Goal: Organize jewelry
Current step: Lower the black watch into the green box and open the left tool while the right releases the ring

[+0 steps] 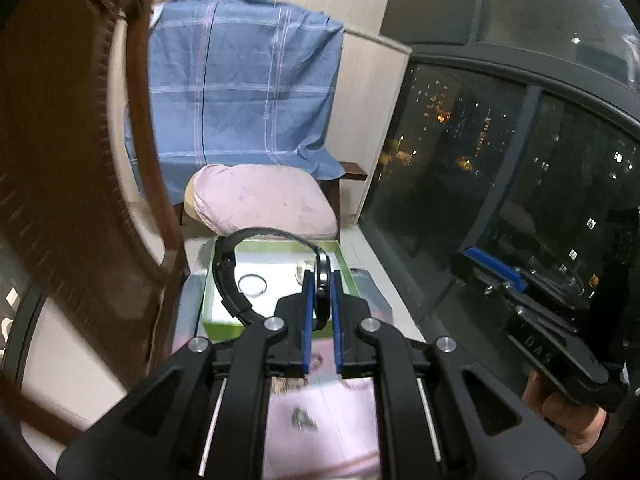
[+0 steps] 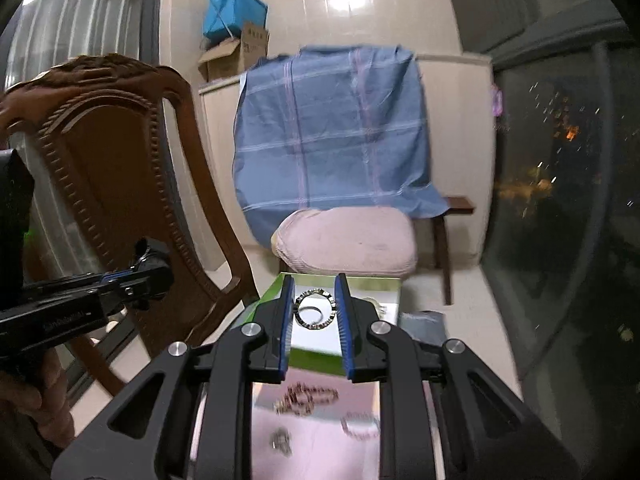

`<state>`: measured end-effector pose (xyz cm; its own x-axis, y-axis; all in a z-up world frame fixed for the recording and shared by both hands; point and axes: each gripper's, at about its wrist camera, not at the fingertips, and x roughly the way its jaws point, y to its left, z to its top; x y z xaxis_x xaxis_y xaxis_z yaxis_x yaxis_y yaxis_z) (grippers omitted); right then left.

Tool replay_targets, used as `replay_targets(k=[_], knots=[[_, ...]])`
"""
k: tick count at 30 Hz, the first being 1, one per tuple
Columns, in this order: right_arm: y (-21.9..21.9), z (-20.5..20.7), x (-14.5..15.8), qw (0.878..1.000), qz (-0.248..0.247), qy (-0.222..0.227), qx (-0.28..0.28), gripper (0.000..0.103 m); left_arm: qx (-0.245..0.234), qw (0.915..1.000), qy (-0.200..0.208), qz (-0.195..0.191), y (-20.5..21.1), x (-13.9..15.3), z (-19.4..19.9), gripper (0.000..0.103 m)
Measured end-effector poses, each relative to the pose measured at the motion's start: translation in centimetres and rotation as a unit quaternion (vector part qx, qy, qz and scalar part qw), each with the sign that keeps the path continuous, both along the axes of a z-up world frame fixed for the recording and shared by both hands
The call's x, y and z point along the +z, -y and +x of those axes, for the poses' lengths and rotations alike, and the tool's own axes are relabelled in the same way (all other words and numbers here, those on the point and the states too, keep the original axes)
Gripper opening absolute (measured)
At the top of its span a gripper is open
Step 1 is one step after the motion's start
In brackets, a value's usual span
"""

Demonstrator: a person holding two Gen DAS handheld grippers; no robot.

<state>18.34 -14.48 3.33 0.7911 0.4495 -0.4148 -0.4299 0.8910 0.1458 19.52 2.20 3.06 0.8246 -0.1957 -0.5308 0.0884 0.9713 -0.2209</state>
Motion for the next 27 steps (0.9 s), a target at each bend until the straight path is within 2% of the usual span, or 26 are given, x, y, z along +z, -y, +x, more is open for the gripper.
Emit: replay_targets(k=[3, 6, 12, 18, 21, 24, 25, 26, 27], knots=[[-1.1, 6.8, -1.5, 0.999, -0.002, -0.043, 0.001, 0.020, 0.002, 0.9992, -0.040, -0.004, -1.1, -1.6, 6.1, 0.008], [-2.7, 12.7, -4.3, 0.996, -0.023, -0.084, -0.002, 0.020, 0.011, 0.9960, -0.088, -0.009, -2.4, -5.1, 12.6, 0.008], [-5.2, 19.5, -11.1, 0.985, -0.054, -0.162, -0.015, 0.020, 0.014, 0.9831, -0.183, -0.005, -3.8, -13.0, 20.7, 0.008], [-6.5, 23.3, -18.0, 0.968, -0.090, -0.231, -0.030, 0.020, 0.037, 0.9655, -0.257, -0.011, -5.1, -20.0, 24.3, 0.008], [-6.6, 24.4, -20.0, 0.961, -0.092, -0.259, -0.038, 0.020, 0.043, 0.9604, -0.275, -0.010, -5.6, -21.7, 25.0, 0.008], [-6.8, 24.7, -20.8, 0.957, -0.102, -0.268, -0.039, 0.022, 0.045, 0.9566, -0.288, -0.011, -6.1, -22.3, 25.3, 0.010], [-6.9, 24.7, -20.8, 0.957, -0.103, -0.268, -0.039, 0.027, 0.049, 0.9570, -0.286, -0.011, -6.3, -22.2, 25.3, 0.019], [-6.7, 24.6, -20.6, 0.957, -0.100, -0.269, -0.039, 0.043, 0.050, 0.9589, -0.279, -0.013, -6.6, -21.9, 25.1, 0.028], [-6.4, 24.4, -20.0, 0.958, -0.093, -0.267, -0.042, 0.050, 0.055, 0.9613, -0.269, -0.014, -6.7, -20.7, 24.6, 0.052]])
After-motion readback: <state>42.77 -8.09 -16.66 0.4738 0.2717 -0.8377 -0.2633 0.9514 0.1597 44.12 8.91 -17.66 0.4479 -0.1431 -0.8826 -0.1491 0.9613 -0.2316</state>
